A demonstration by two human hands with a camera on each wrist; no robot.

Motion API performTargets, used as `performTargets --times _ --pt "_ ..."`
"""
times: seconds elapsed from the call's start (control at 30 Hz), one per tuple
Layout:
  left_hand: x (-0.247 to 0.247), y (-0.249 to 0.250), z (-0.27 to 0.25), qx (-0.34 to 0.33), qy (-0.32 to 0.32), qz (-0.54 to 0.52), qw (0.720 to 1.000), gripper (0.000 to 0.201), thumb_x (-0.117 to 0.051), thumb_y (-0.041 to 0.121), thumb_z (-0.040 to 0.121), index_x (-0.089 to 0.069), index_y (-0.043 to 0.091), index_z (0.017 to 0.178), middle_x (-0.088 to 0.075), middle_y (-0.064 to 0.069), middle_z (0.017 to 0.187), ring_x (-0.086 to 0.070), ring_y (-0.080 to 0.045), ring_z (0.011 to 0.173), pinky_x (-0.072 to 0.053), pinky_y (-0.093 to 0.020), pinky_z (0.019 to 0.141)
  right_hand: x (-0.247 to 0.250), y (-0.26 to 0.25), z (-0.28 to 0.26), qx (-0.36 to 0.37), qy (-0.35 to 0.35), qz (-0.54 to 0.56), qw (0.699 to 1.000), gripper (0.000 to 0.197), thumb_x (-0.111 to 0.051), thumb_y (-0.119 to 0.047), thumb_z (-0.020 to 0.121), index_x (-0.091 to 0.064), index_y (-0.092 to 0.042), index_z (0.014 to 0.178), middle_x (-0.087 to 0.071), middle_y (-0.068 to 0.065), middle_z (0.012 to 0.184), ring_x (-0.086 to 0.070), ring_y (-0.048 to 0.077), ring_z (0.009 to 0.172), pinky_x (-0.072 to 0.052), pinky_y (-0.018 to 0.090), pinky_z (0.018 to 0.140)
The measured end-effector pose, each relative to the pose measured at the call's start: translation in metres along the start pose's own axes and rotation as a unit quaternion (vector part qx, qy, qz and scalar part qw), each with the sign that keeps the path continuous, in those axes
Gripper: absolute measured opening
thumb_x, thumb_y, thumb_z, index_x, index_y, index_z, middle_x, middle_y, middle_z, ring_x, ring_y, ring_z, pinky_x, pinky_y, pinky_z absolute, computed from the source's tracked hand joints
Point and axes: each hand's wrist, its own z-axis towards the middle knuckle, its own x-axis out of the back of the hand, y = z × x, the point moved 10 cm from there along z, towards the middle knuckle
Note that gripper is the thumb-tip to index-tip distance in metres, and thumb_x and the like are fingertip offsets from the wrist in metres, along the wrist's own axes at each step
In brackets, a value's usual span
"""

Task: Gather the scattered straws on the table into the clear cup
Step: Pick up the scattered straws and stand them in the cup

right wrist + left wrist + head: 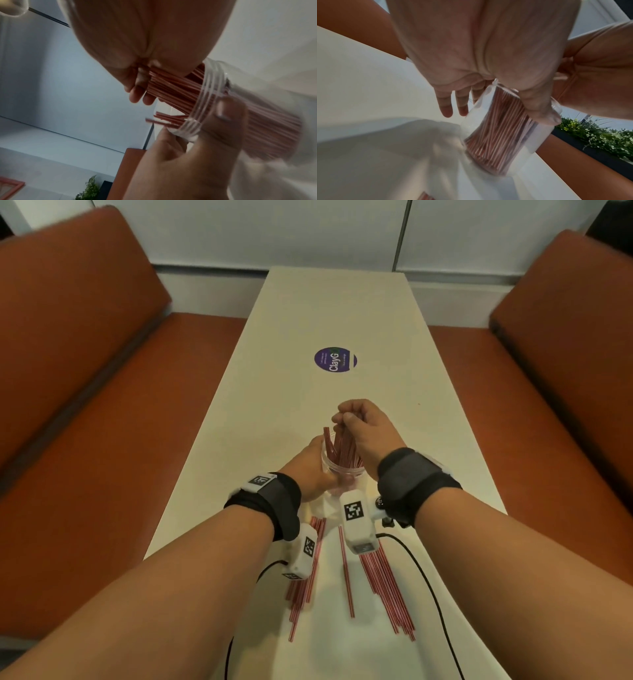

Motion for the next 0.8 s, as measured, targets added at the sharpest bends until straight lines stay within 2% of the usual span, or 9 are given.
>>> performTargets --times 0.1,0.2,0.27,0.37,0.43,0.53,0.6,0.7,0.8 --pt "0.0 0.001 0.0 0.001 0.003 0.04 0.999 0.079 -0.075 0.03 0.079 -0.03 0.016 0.142 -0.055 -0.002 0.13 -0.052 -0.017 0.115 -0.036 -0.023 0.091 0.006 -0.027 0.0 0.058 0.015 -0.001 0.998 0.018 -0.044 -0.004 0.096 -0.056 -0.015 0.103 -0.066 -0.001 0.096 -0.061 0.015 0.093 -0.05 0.029 0.093" --pt "0.006 -0.004 -0.003 0.017 0.006 0.045 0.999 0.093 -0.079 0.037 0.074 -0.024 0.017 0.146 -0.048 -0.001 0.141 -0.049 -0.018 0.125 -0.037 -0.025 0.096 0.031 -0.059 -0.016 0.126 0.073 -0.008 0.989 0.015 -0.054 -0.009 0.093 -0.056 -0.017 0.106 -0.065 -0.003 0.102 -0.061 0.005 0.094 -0.049 0.013 0.086" --pt "0.017 -0.016 -0.016 0.056 0.031 0.064 0.996 0.099 -0.08 0.043 0.071 -0.023 0.015 0.147 -0.043 -0.003 0.146 -0.047 -0.021 0.128 -0.04 -0.032 0.102 0.05 -0.057 -0.038 0.136 0.107 -0.066 0.983 0.011 -0.061 -0.017 0.089 -0.057 -0.02 0.099 -0.063 -0.004 0.093 -0.06 0.007 0.086 -0.051 0.018 0.08" --pt "0.026 -0.044 -0.05 0.131 0.06 0.199 0.969 0.065 -0.066 0.048 0.082 -0.045 0.01 0.132 -0.056 -0.007 0.128 -0.056 -0.023 0.111 -0.047 -0.032 0.091 0.068 -0.001 -0.069 0.035 0.095 -0.243 0.965 0.013 -0.062 -0.029 0.087 -0.058 -0.016 0.09 -0.061 0.002 0.083 -0.058 0.019 0.079 -0.05 0.032 0.074" --pt "0.011 -0.06 -0.077 0.17 0.023 0.26 0.95 0.044 -0.058 0.049 0.087 -0.057 0.011 0.11 -0.062 -0.007 0.107 -0.061 -0.023 0.094 -0.047 -0.028 0.075 0.071 0.055 -0.09 -0.077 0.023 -0.386 0.919 0.017 -0.06 -0.032 0.087 -0.058 -0.016 0.09 -0.062 0.0 0.083 -0.06 0.021 0.081 -0.052 0.035 0.078" --pt "-0.02 -0.063 -0.101 0.185 0.011 0.274 0.944 0.043 -0.057 0.055 0.085 -0.055 0.013 0.09 -0.055 0.0 0.079 -0.057 -0.018 0.07 -0.041 -0.025 0.059 0.063 0.108 -0.122 -0.178 -0.064 -0.492 0.85 0.028 -0.054 -0.042 0.087 -0.058 -0.016 0.096 -0.065 0.004 0.094 -0.062 0.022 0.087 -0.054 0.037 0.082" --pt "-0.037 -0.057 -0.104 0.183 0.032 0.263 0.947 0.048 -0.062 0.061 0.078 -0.051 0.016 0.091 -0.052 0.001 0.081 -0.055 -0.019 0.071 -0.043 -0.027 0.061 0.056 0.116 -0.129 -0.186 -0.063 -0.513 0.836 0.039 -0.054 -0.051 0.084 -0.057 -0.015 0.1 -0.065 0.005 0.099 -0.063 0.024 0.09 -0.052 0.034 0.077" --pt "-0.056 -0.053 -0.101 0.177 0.038 0.274 0.945 0.061 -0.067 0.063 0.069 -0.053 0.014 0.102 -0.057 -0.006 0.103 -0.061 -0.024 0.09 -0.049 -0.031 0.07 0.048 0.113 -0.131 -0.176 -0.044 -0.54 0.822 0.05 -0.062 -0.057 0.077 -0.056 -0.016 0.104 -0.063 0.005 0.102 -0.06 0.024 0.085 -0.044 0.028 0.068" --pt "-0.055 -0.055 -0.097 0.168 0.043 0.293 0.94 0.05 -0.065 0.048 0.079 -0.055 0.011 0.11 -0.058 -0.009 0.112 -0.061 -0.028 0.1 -0.046 -0.032 0.075 0.048 0.112 -0.133 -0.186 -0.046 -0.546 0.816 0.047 -0.068 -0.05 0.076 -0.057 -0.014 0.104 -0.065 0.006 0.103 -0.06 0.023 0.084 -0.042 0.027 0.066"
